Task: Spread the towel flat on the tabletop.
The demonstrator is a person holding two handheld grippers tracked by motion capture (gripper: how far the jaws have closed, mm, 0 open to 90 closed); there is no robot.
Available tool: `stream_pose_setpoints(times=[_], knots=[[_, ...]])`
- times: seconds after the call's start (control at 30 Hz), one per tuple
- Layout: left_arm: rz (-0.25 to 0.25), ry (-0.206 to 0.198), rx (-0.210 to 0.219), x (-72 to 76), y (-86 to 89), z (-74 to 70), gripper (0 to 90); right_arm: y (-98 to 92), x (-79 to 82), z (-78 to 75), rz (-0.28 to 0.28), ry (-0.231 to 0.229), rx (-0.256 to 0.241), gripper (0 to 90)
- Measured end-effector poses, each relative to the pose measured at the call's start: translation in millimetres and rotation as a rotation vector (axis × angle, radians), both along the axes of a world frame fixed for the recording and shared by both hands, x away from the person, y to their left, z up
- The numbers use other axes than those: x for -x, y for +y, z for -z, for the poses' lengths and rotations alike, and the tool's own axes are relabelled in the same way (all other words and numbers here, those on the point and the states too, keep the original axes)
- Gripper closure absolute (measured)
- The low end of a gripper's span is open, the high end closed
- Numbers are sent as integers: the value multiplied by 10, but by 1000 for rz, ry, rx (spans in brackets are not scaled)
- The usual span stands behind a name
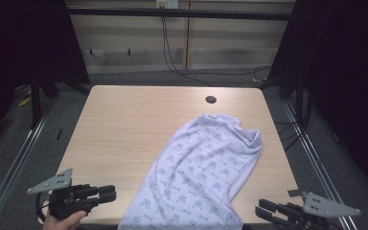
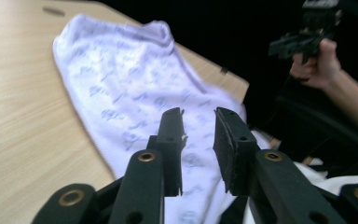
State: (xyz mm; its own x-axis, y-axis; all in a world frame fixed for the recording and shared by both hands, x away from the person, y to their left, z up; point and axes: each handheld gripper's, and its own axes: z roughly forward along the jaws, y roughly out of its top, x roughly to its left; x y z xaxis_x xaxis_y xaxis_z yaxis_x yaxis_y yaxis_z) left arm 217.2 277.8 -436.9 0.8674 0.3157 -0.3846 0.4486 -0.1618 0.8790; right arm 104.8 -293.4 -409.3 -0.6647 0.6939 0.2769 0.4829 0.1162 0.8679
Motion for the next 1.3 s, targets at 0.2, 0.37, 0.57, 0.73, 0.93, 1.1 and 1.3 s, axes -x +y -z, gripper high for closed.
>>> stream_pose_setpoints(times=[0.2,0.37,0.57,0.73,0.93,1.1,1.3], knots=[[37,55,-156,-621,-552,225,768,261,-497,373,-40,91,112,619],[75,40,-298,-959,-986,377,826,451,-709,627,-87,171,197,570],[77,40,-412,-1189,-1358,583,784,560,-925,730,-57,202,263,652],[94,28,-459,-1060,-1244,653,890,382,-842,663,-38,187,249,893],[80,30,-492,-832,-1076,617,900,94,-612,582,54,167,229,893],[197,73,-486,-487,-925,600,900,-142,-447,592,97,198,189,885],[143,85,-402,-567,-875,523,799,-123,-480,577,113,185,212,701]])
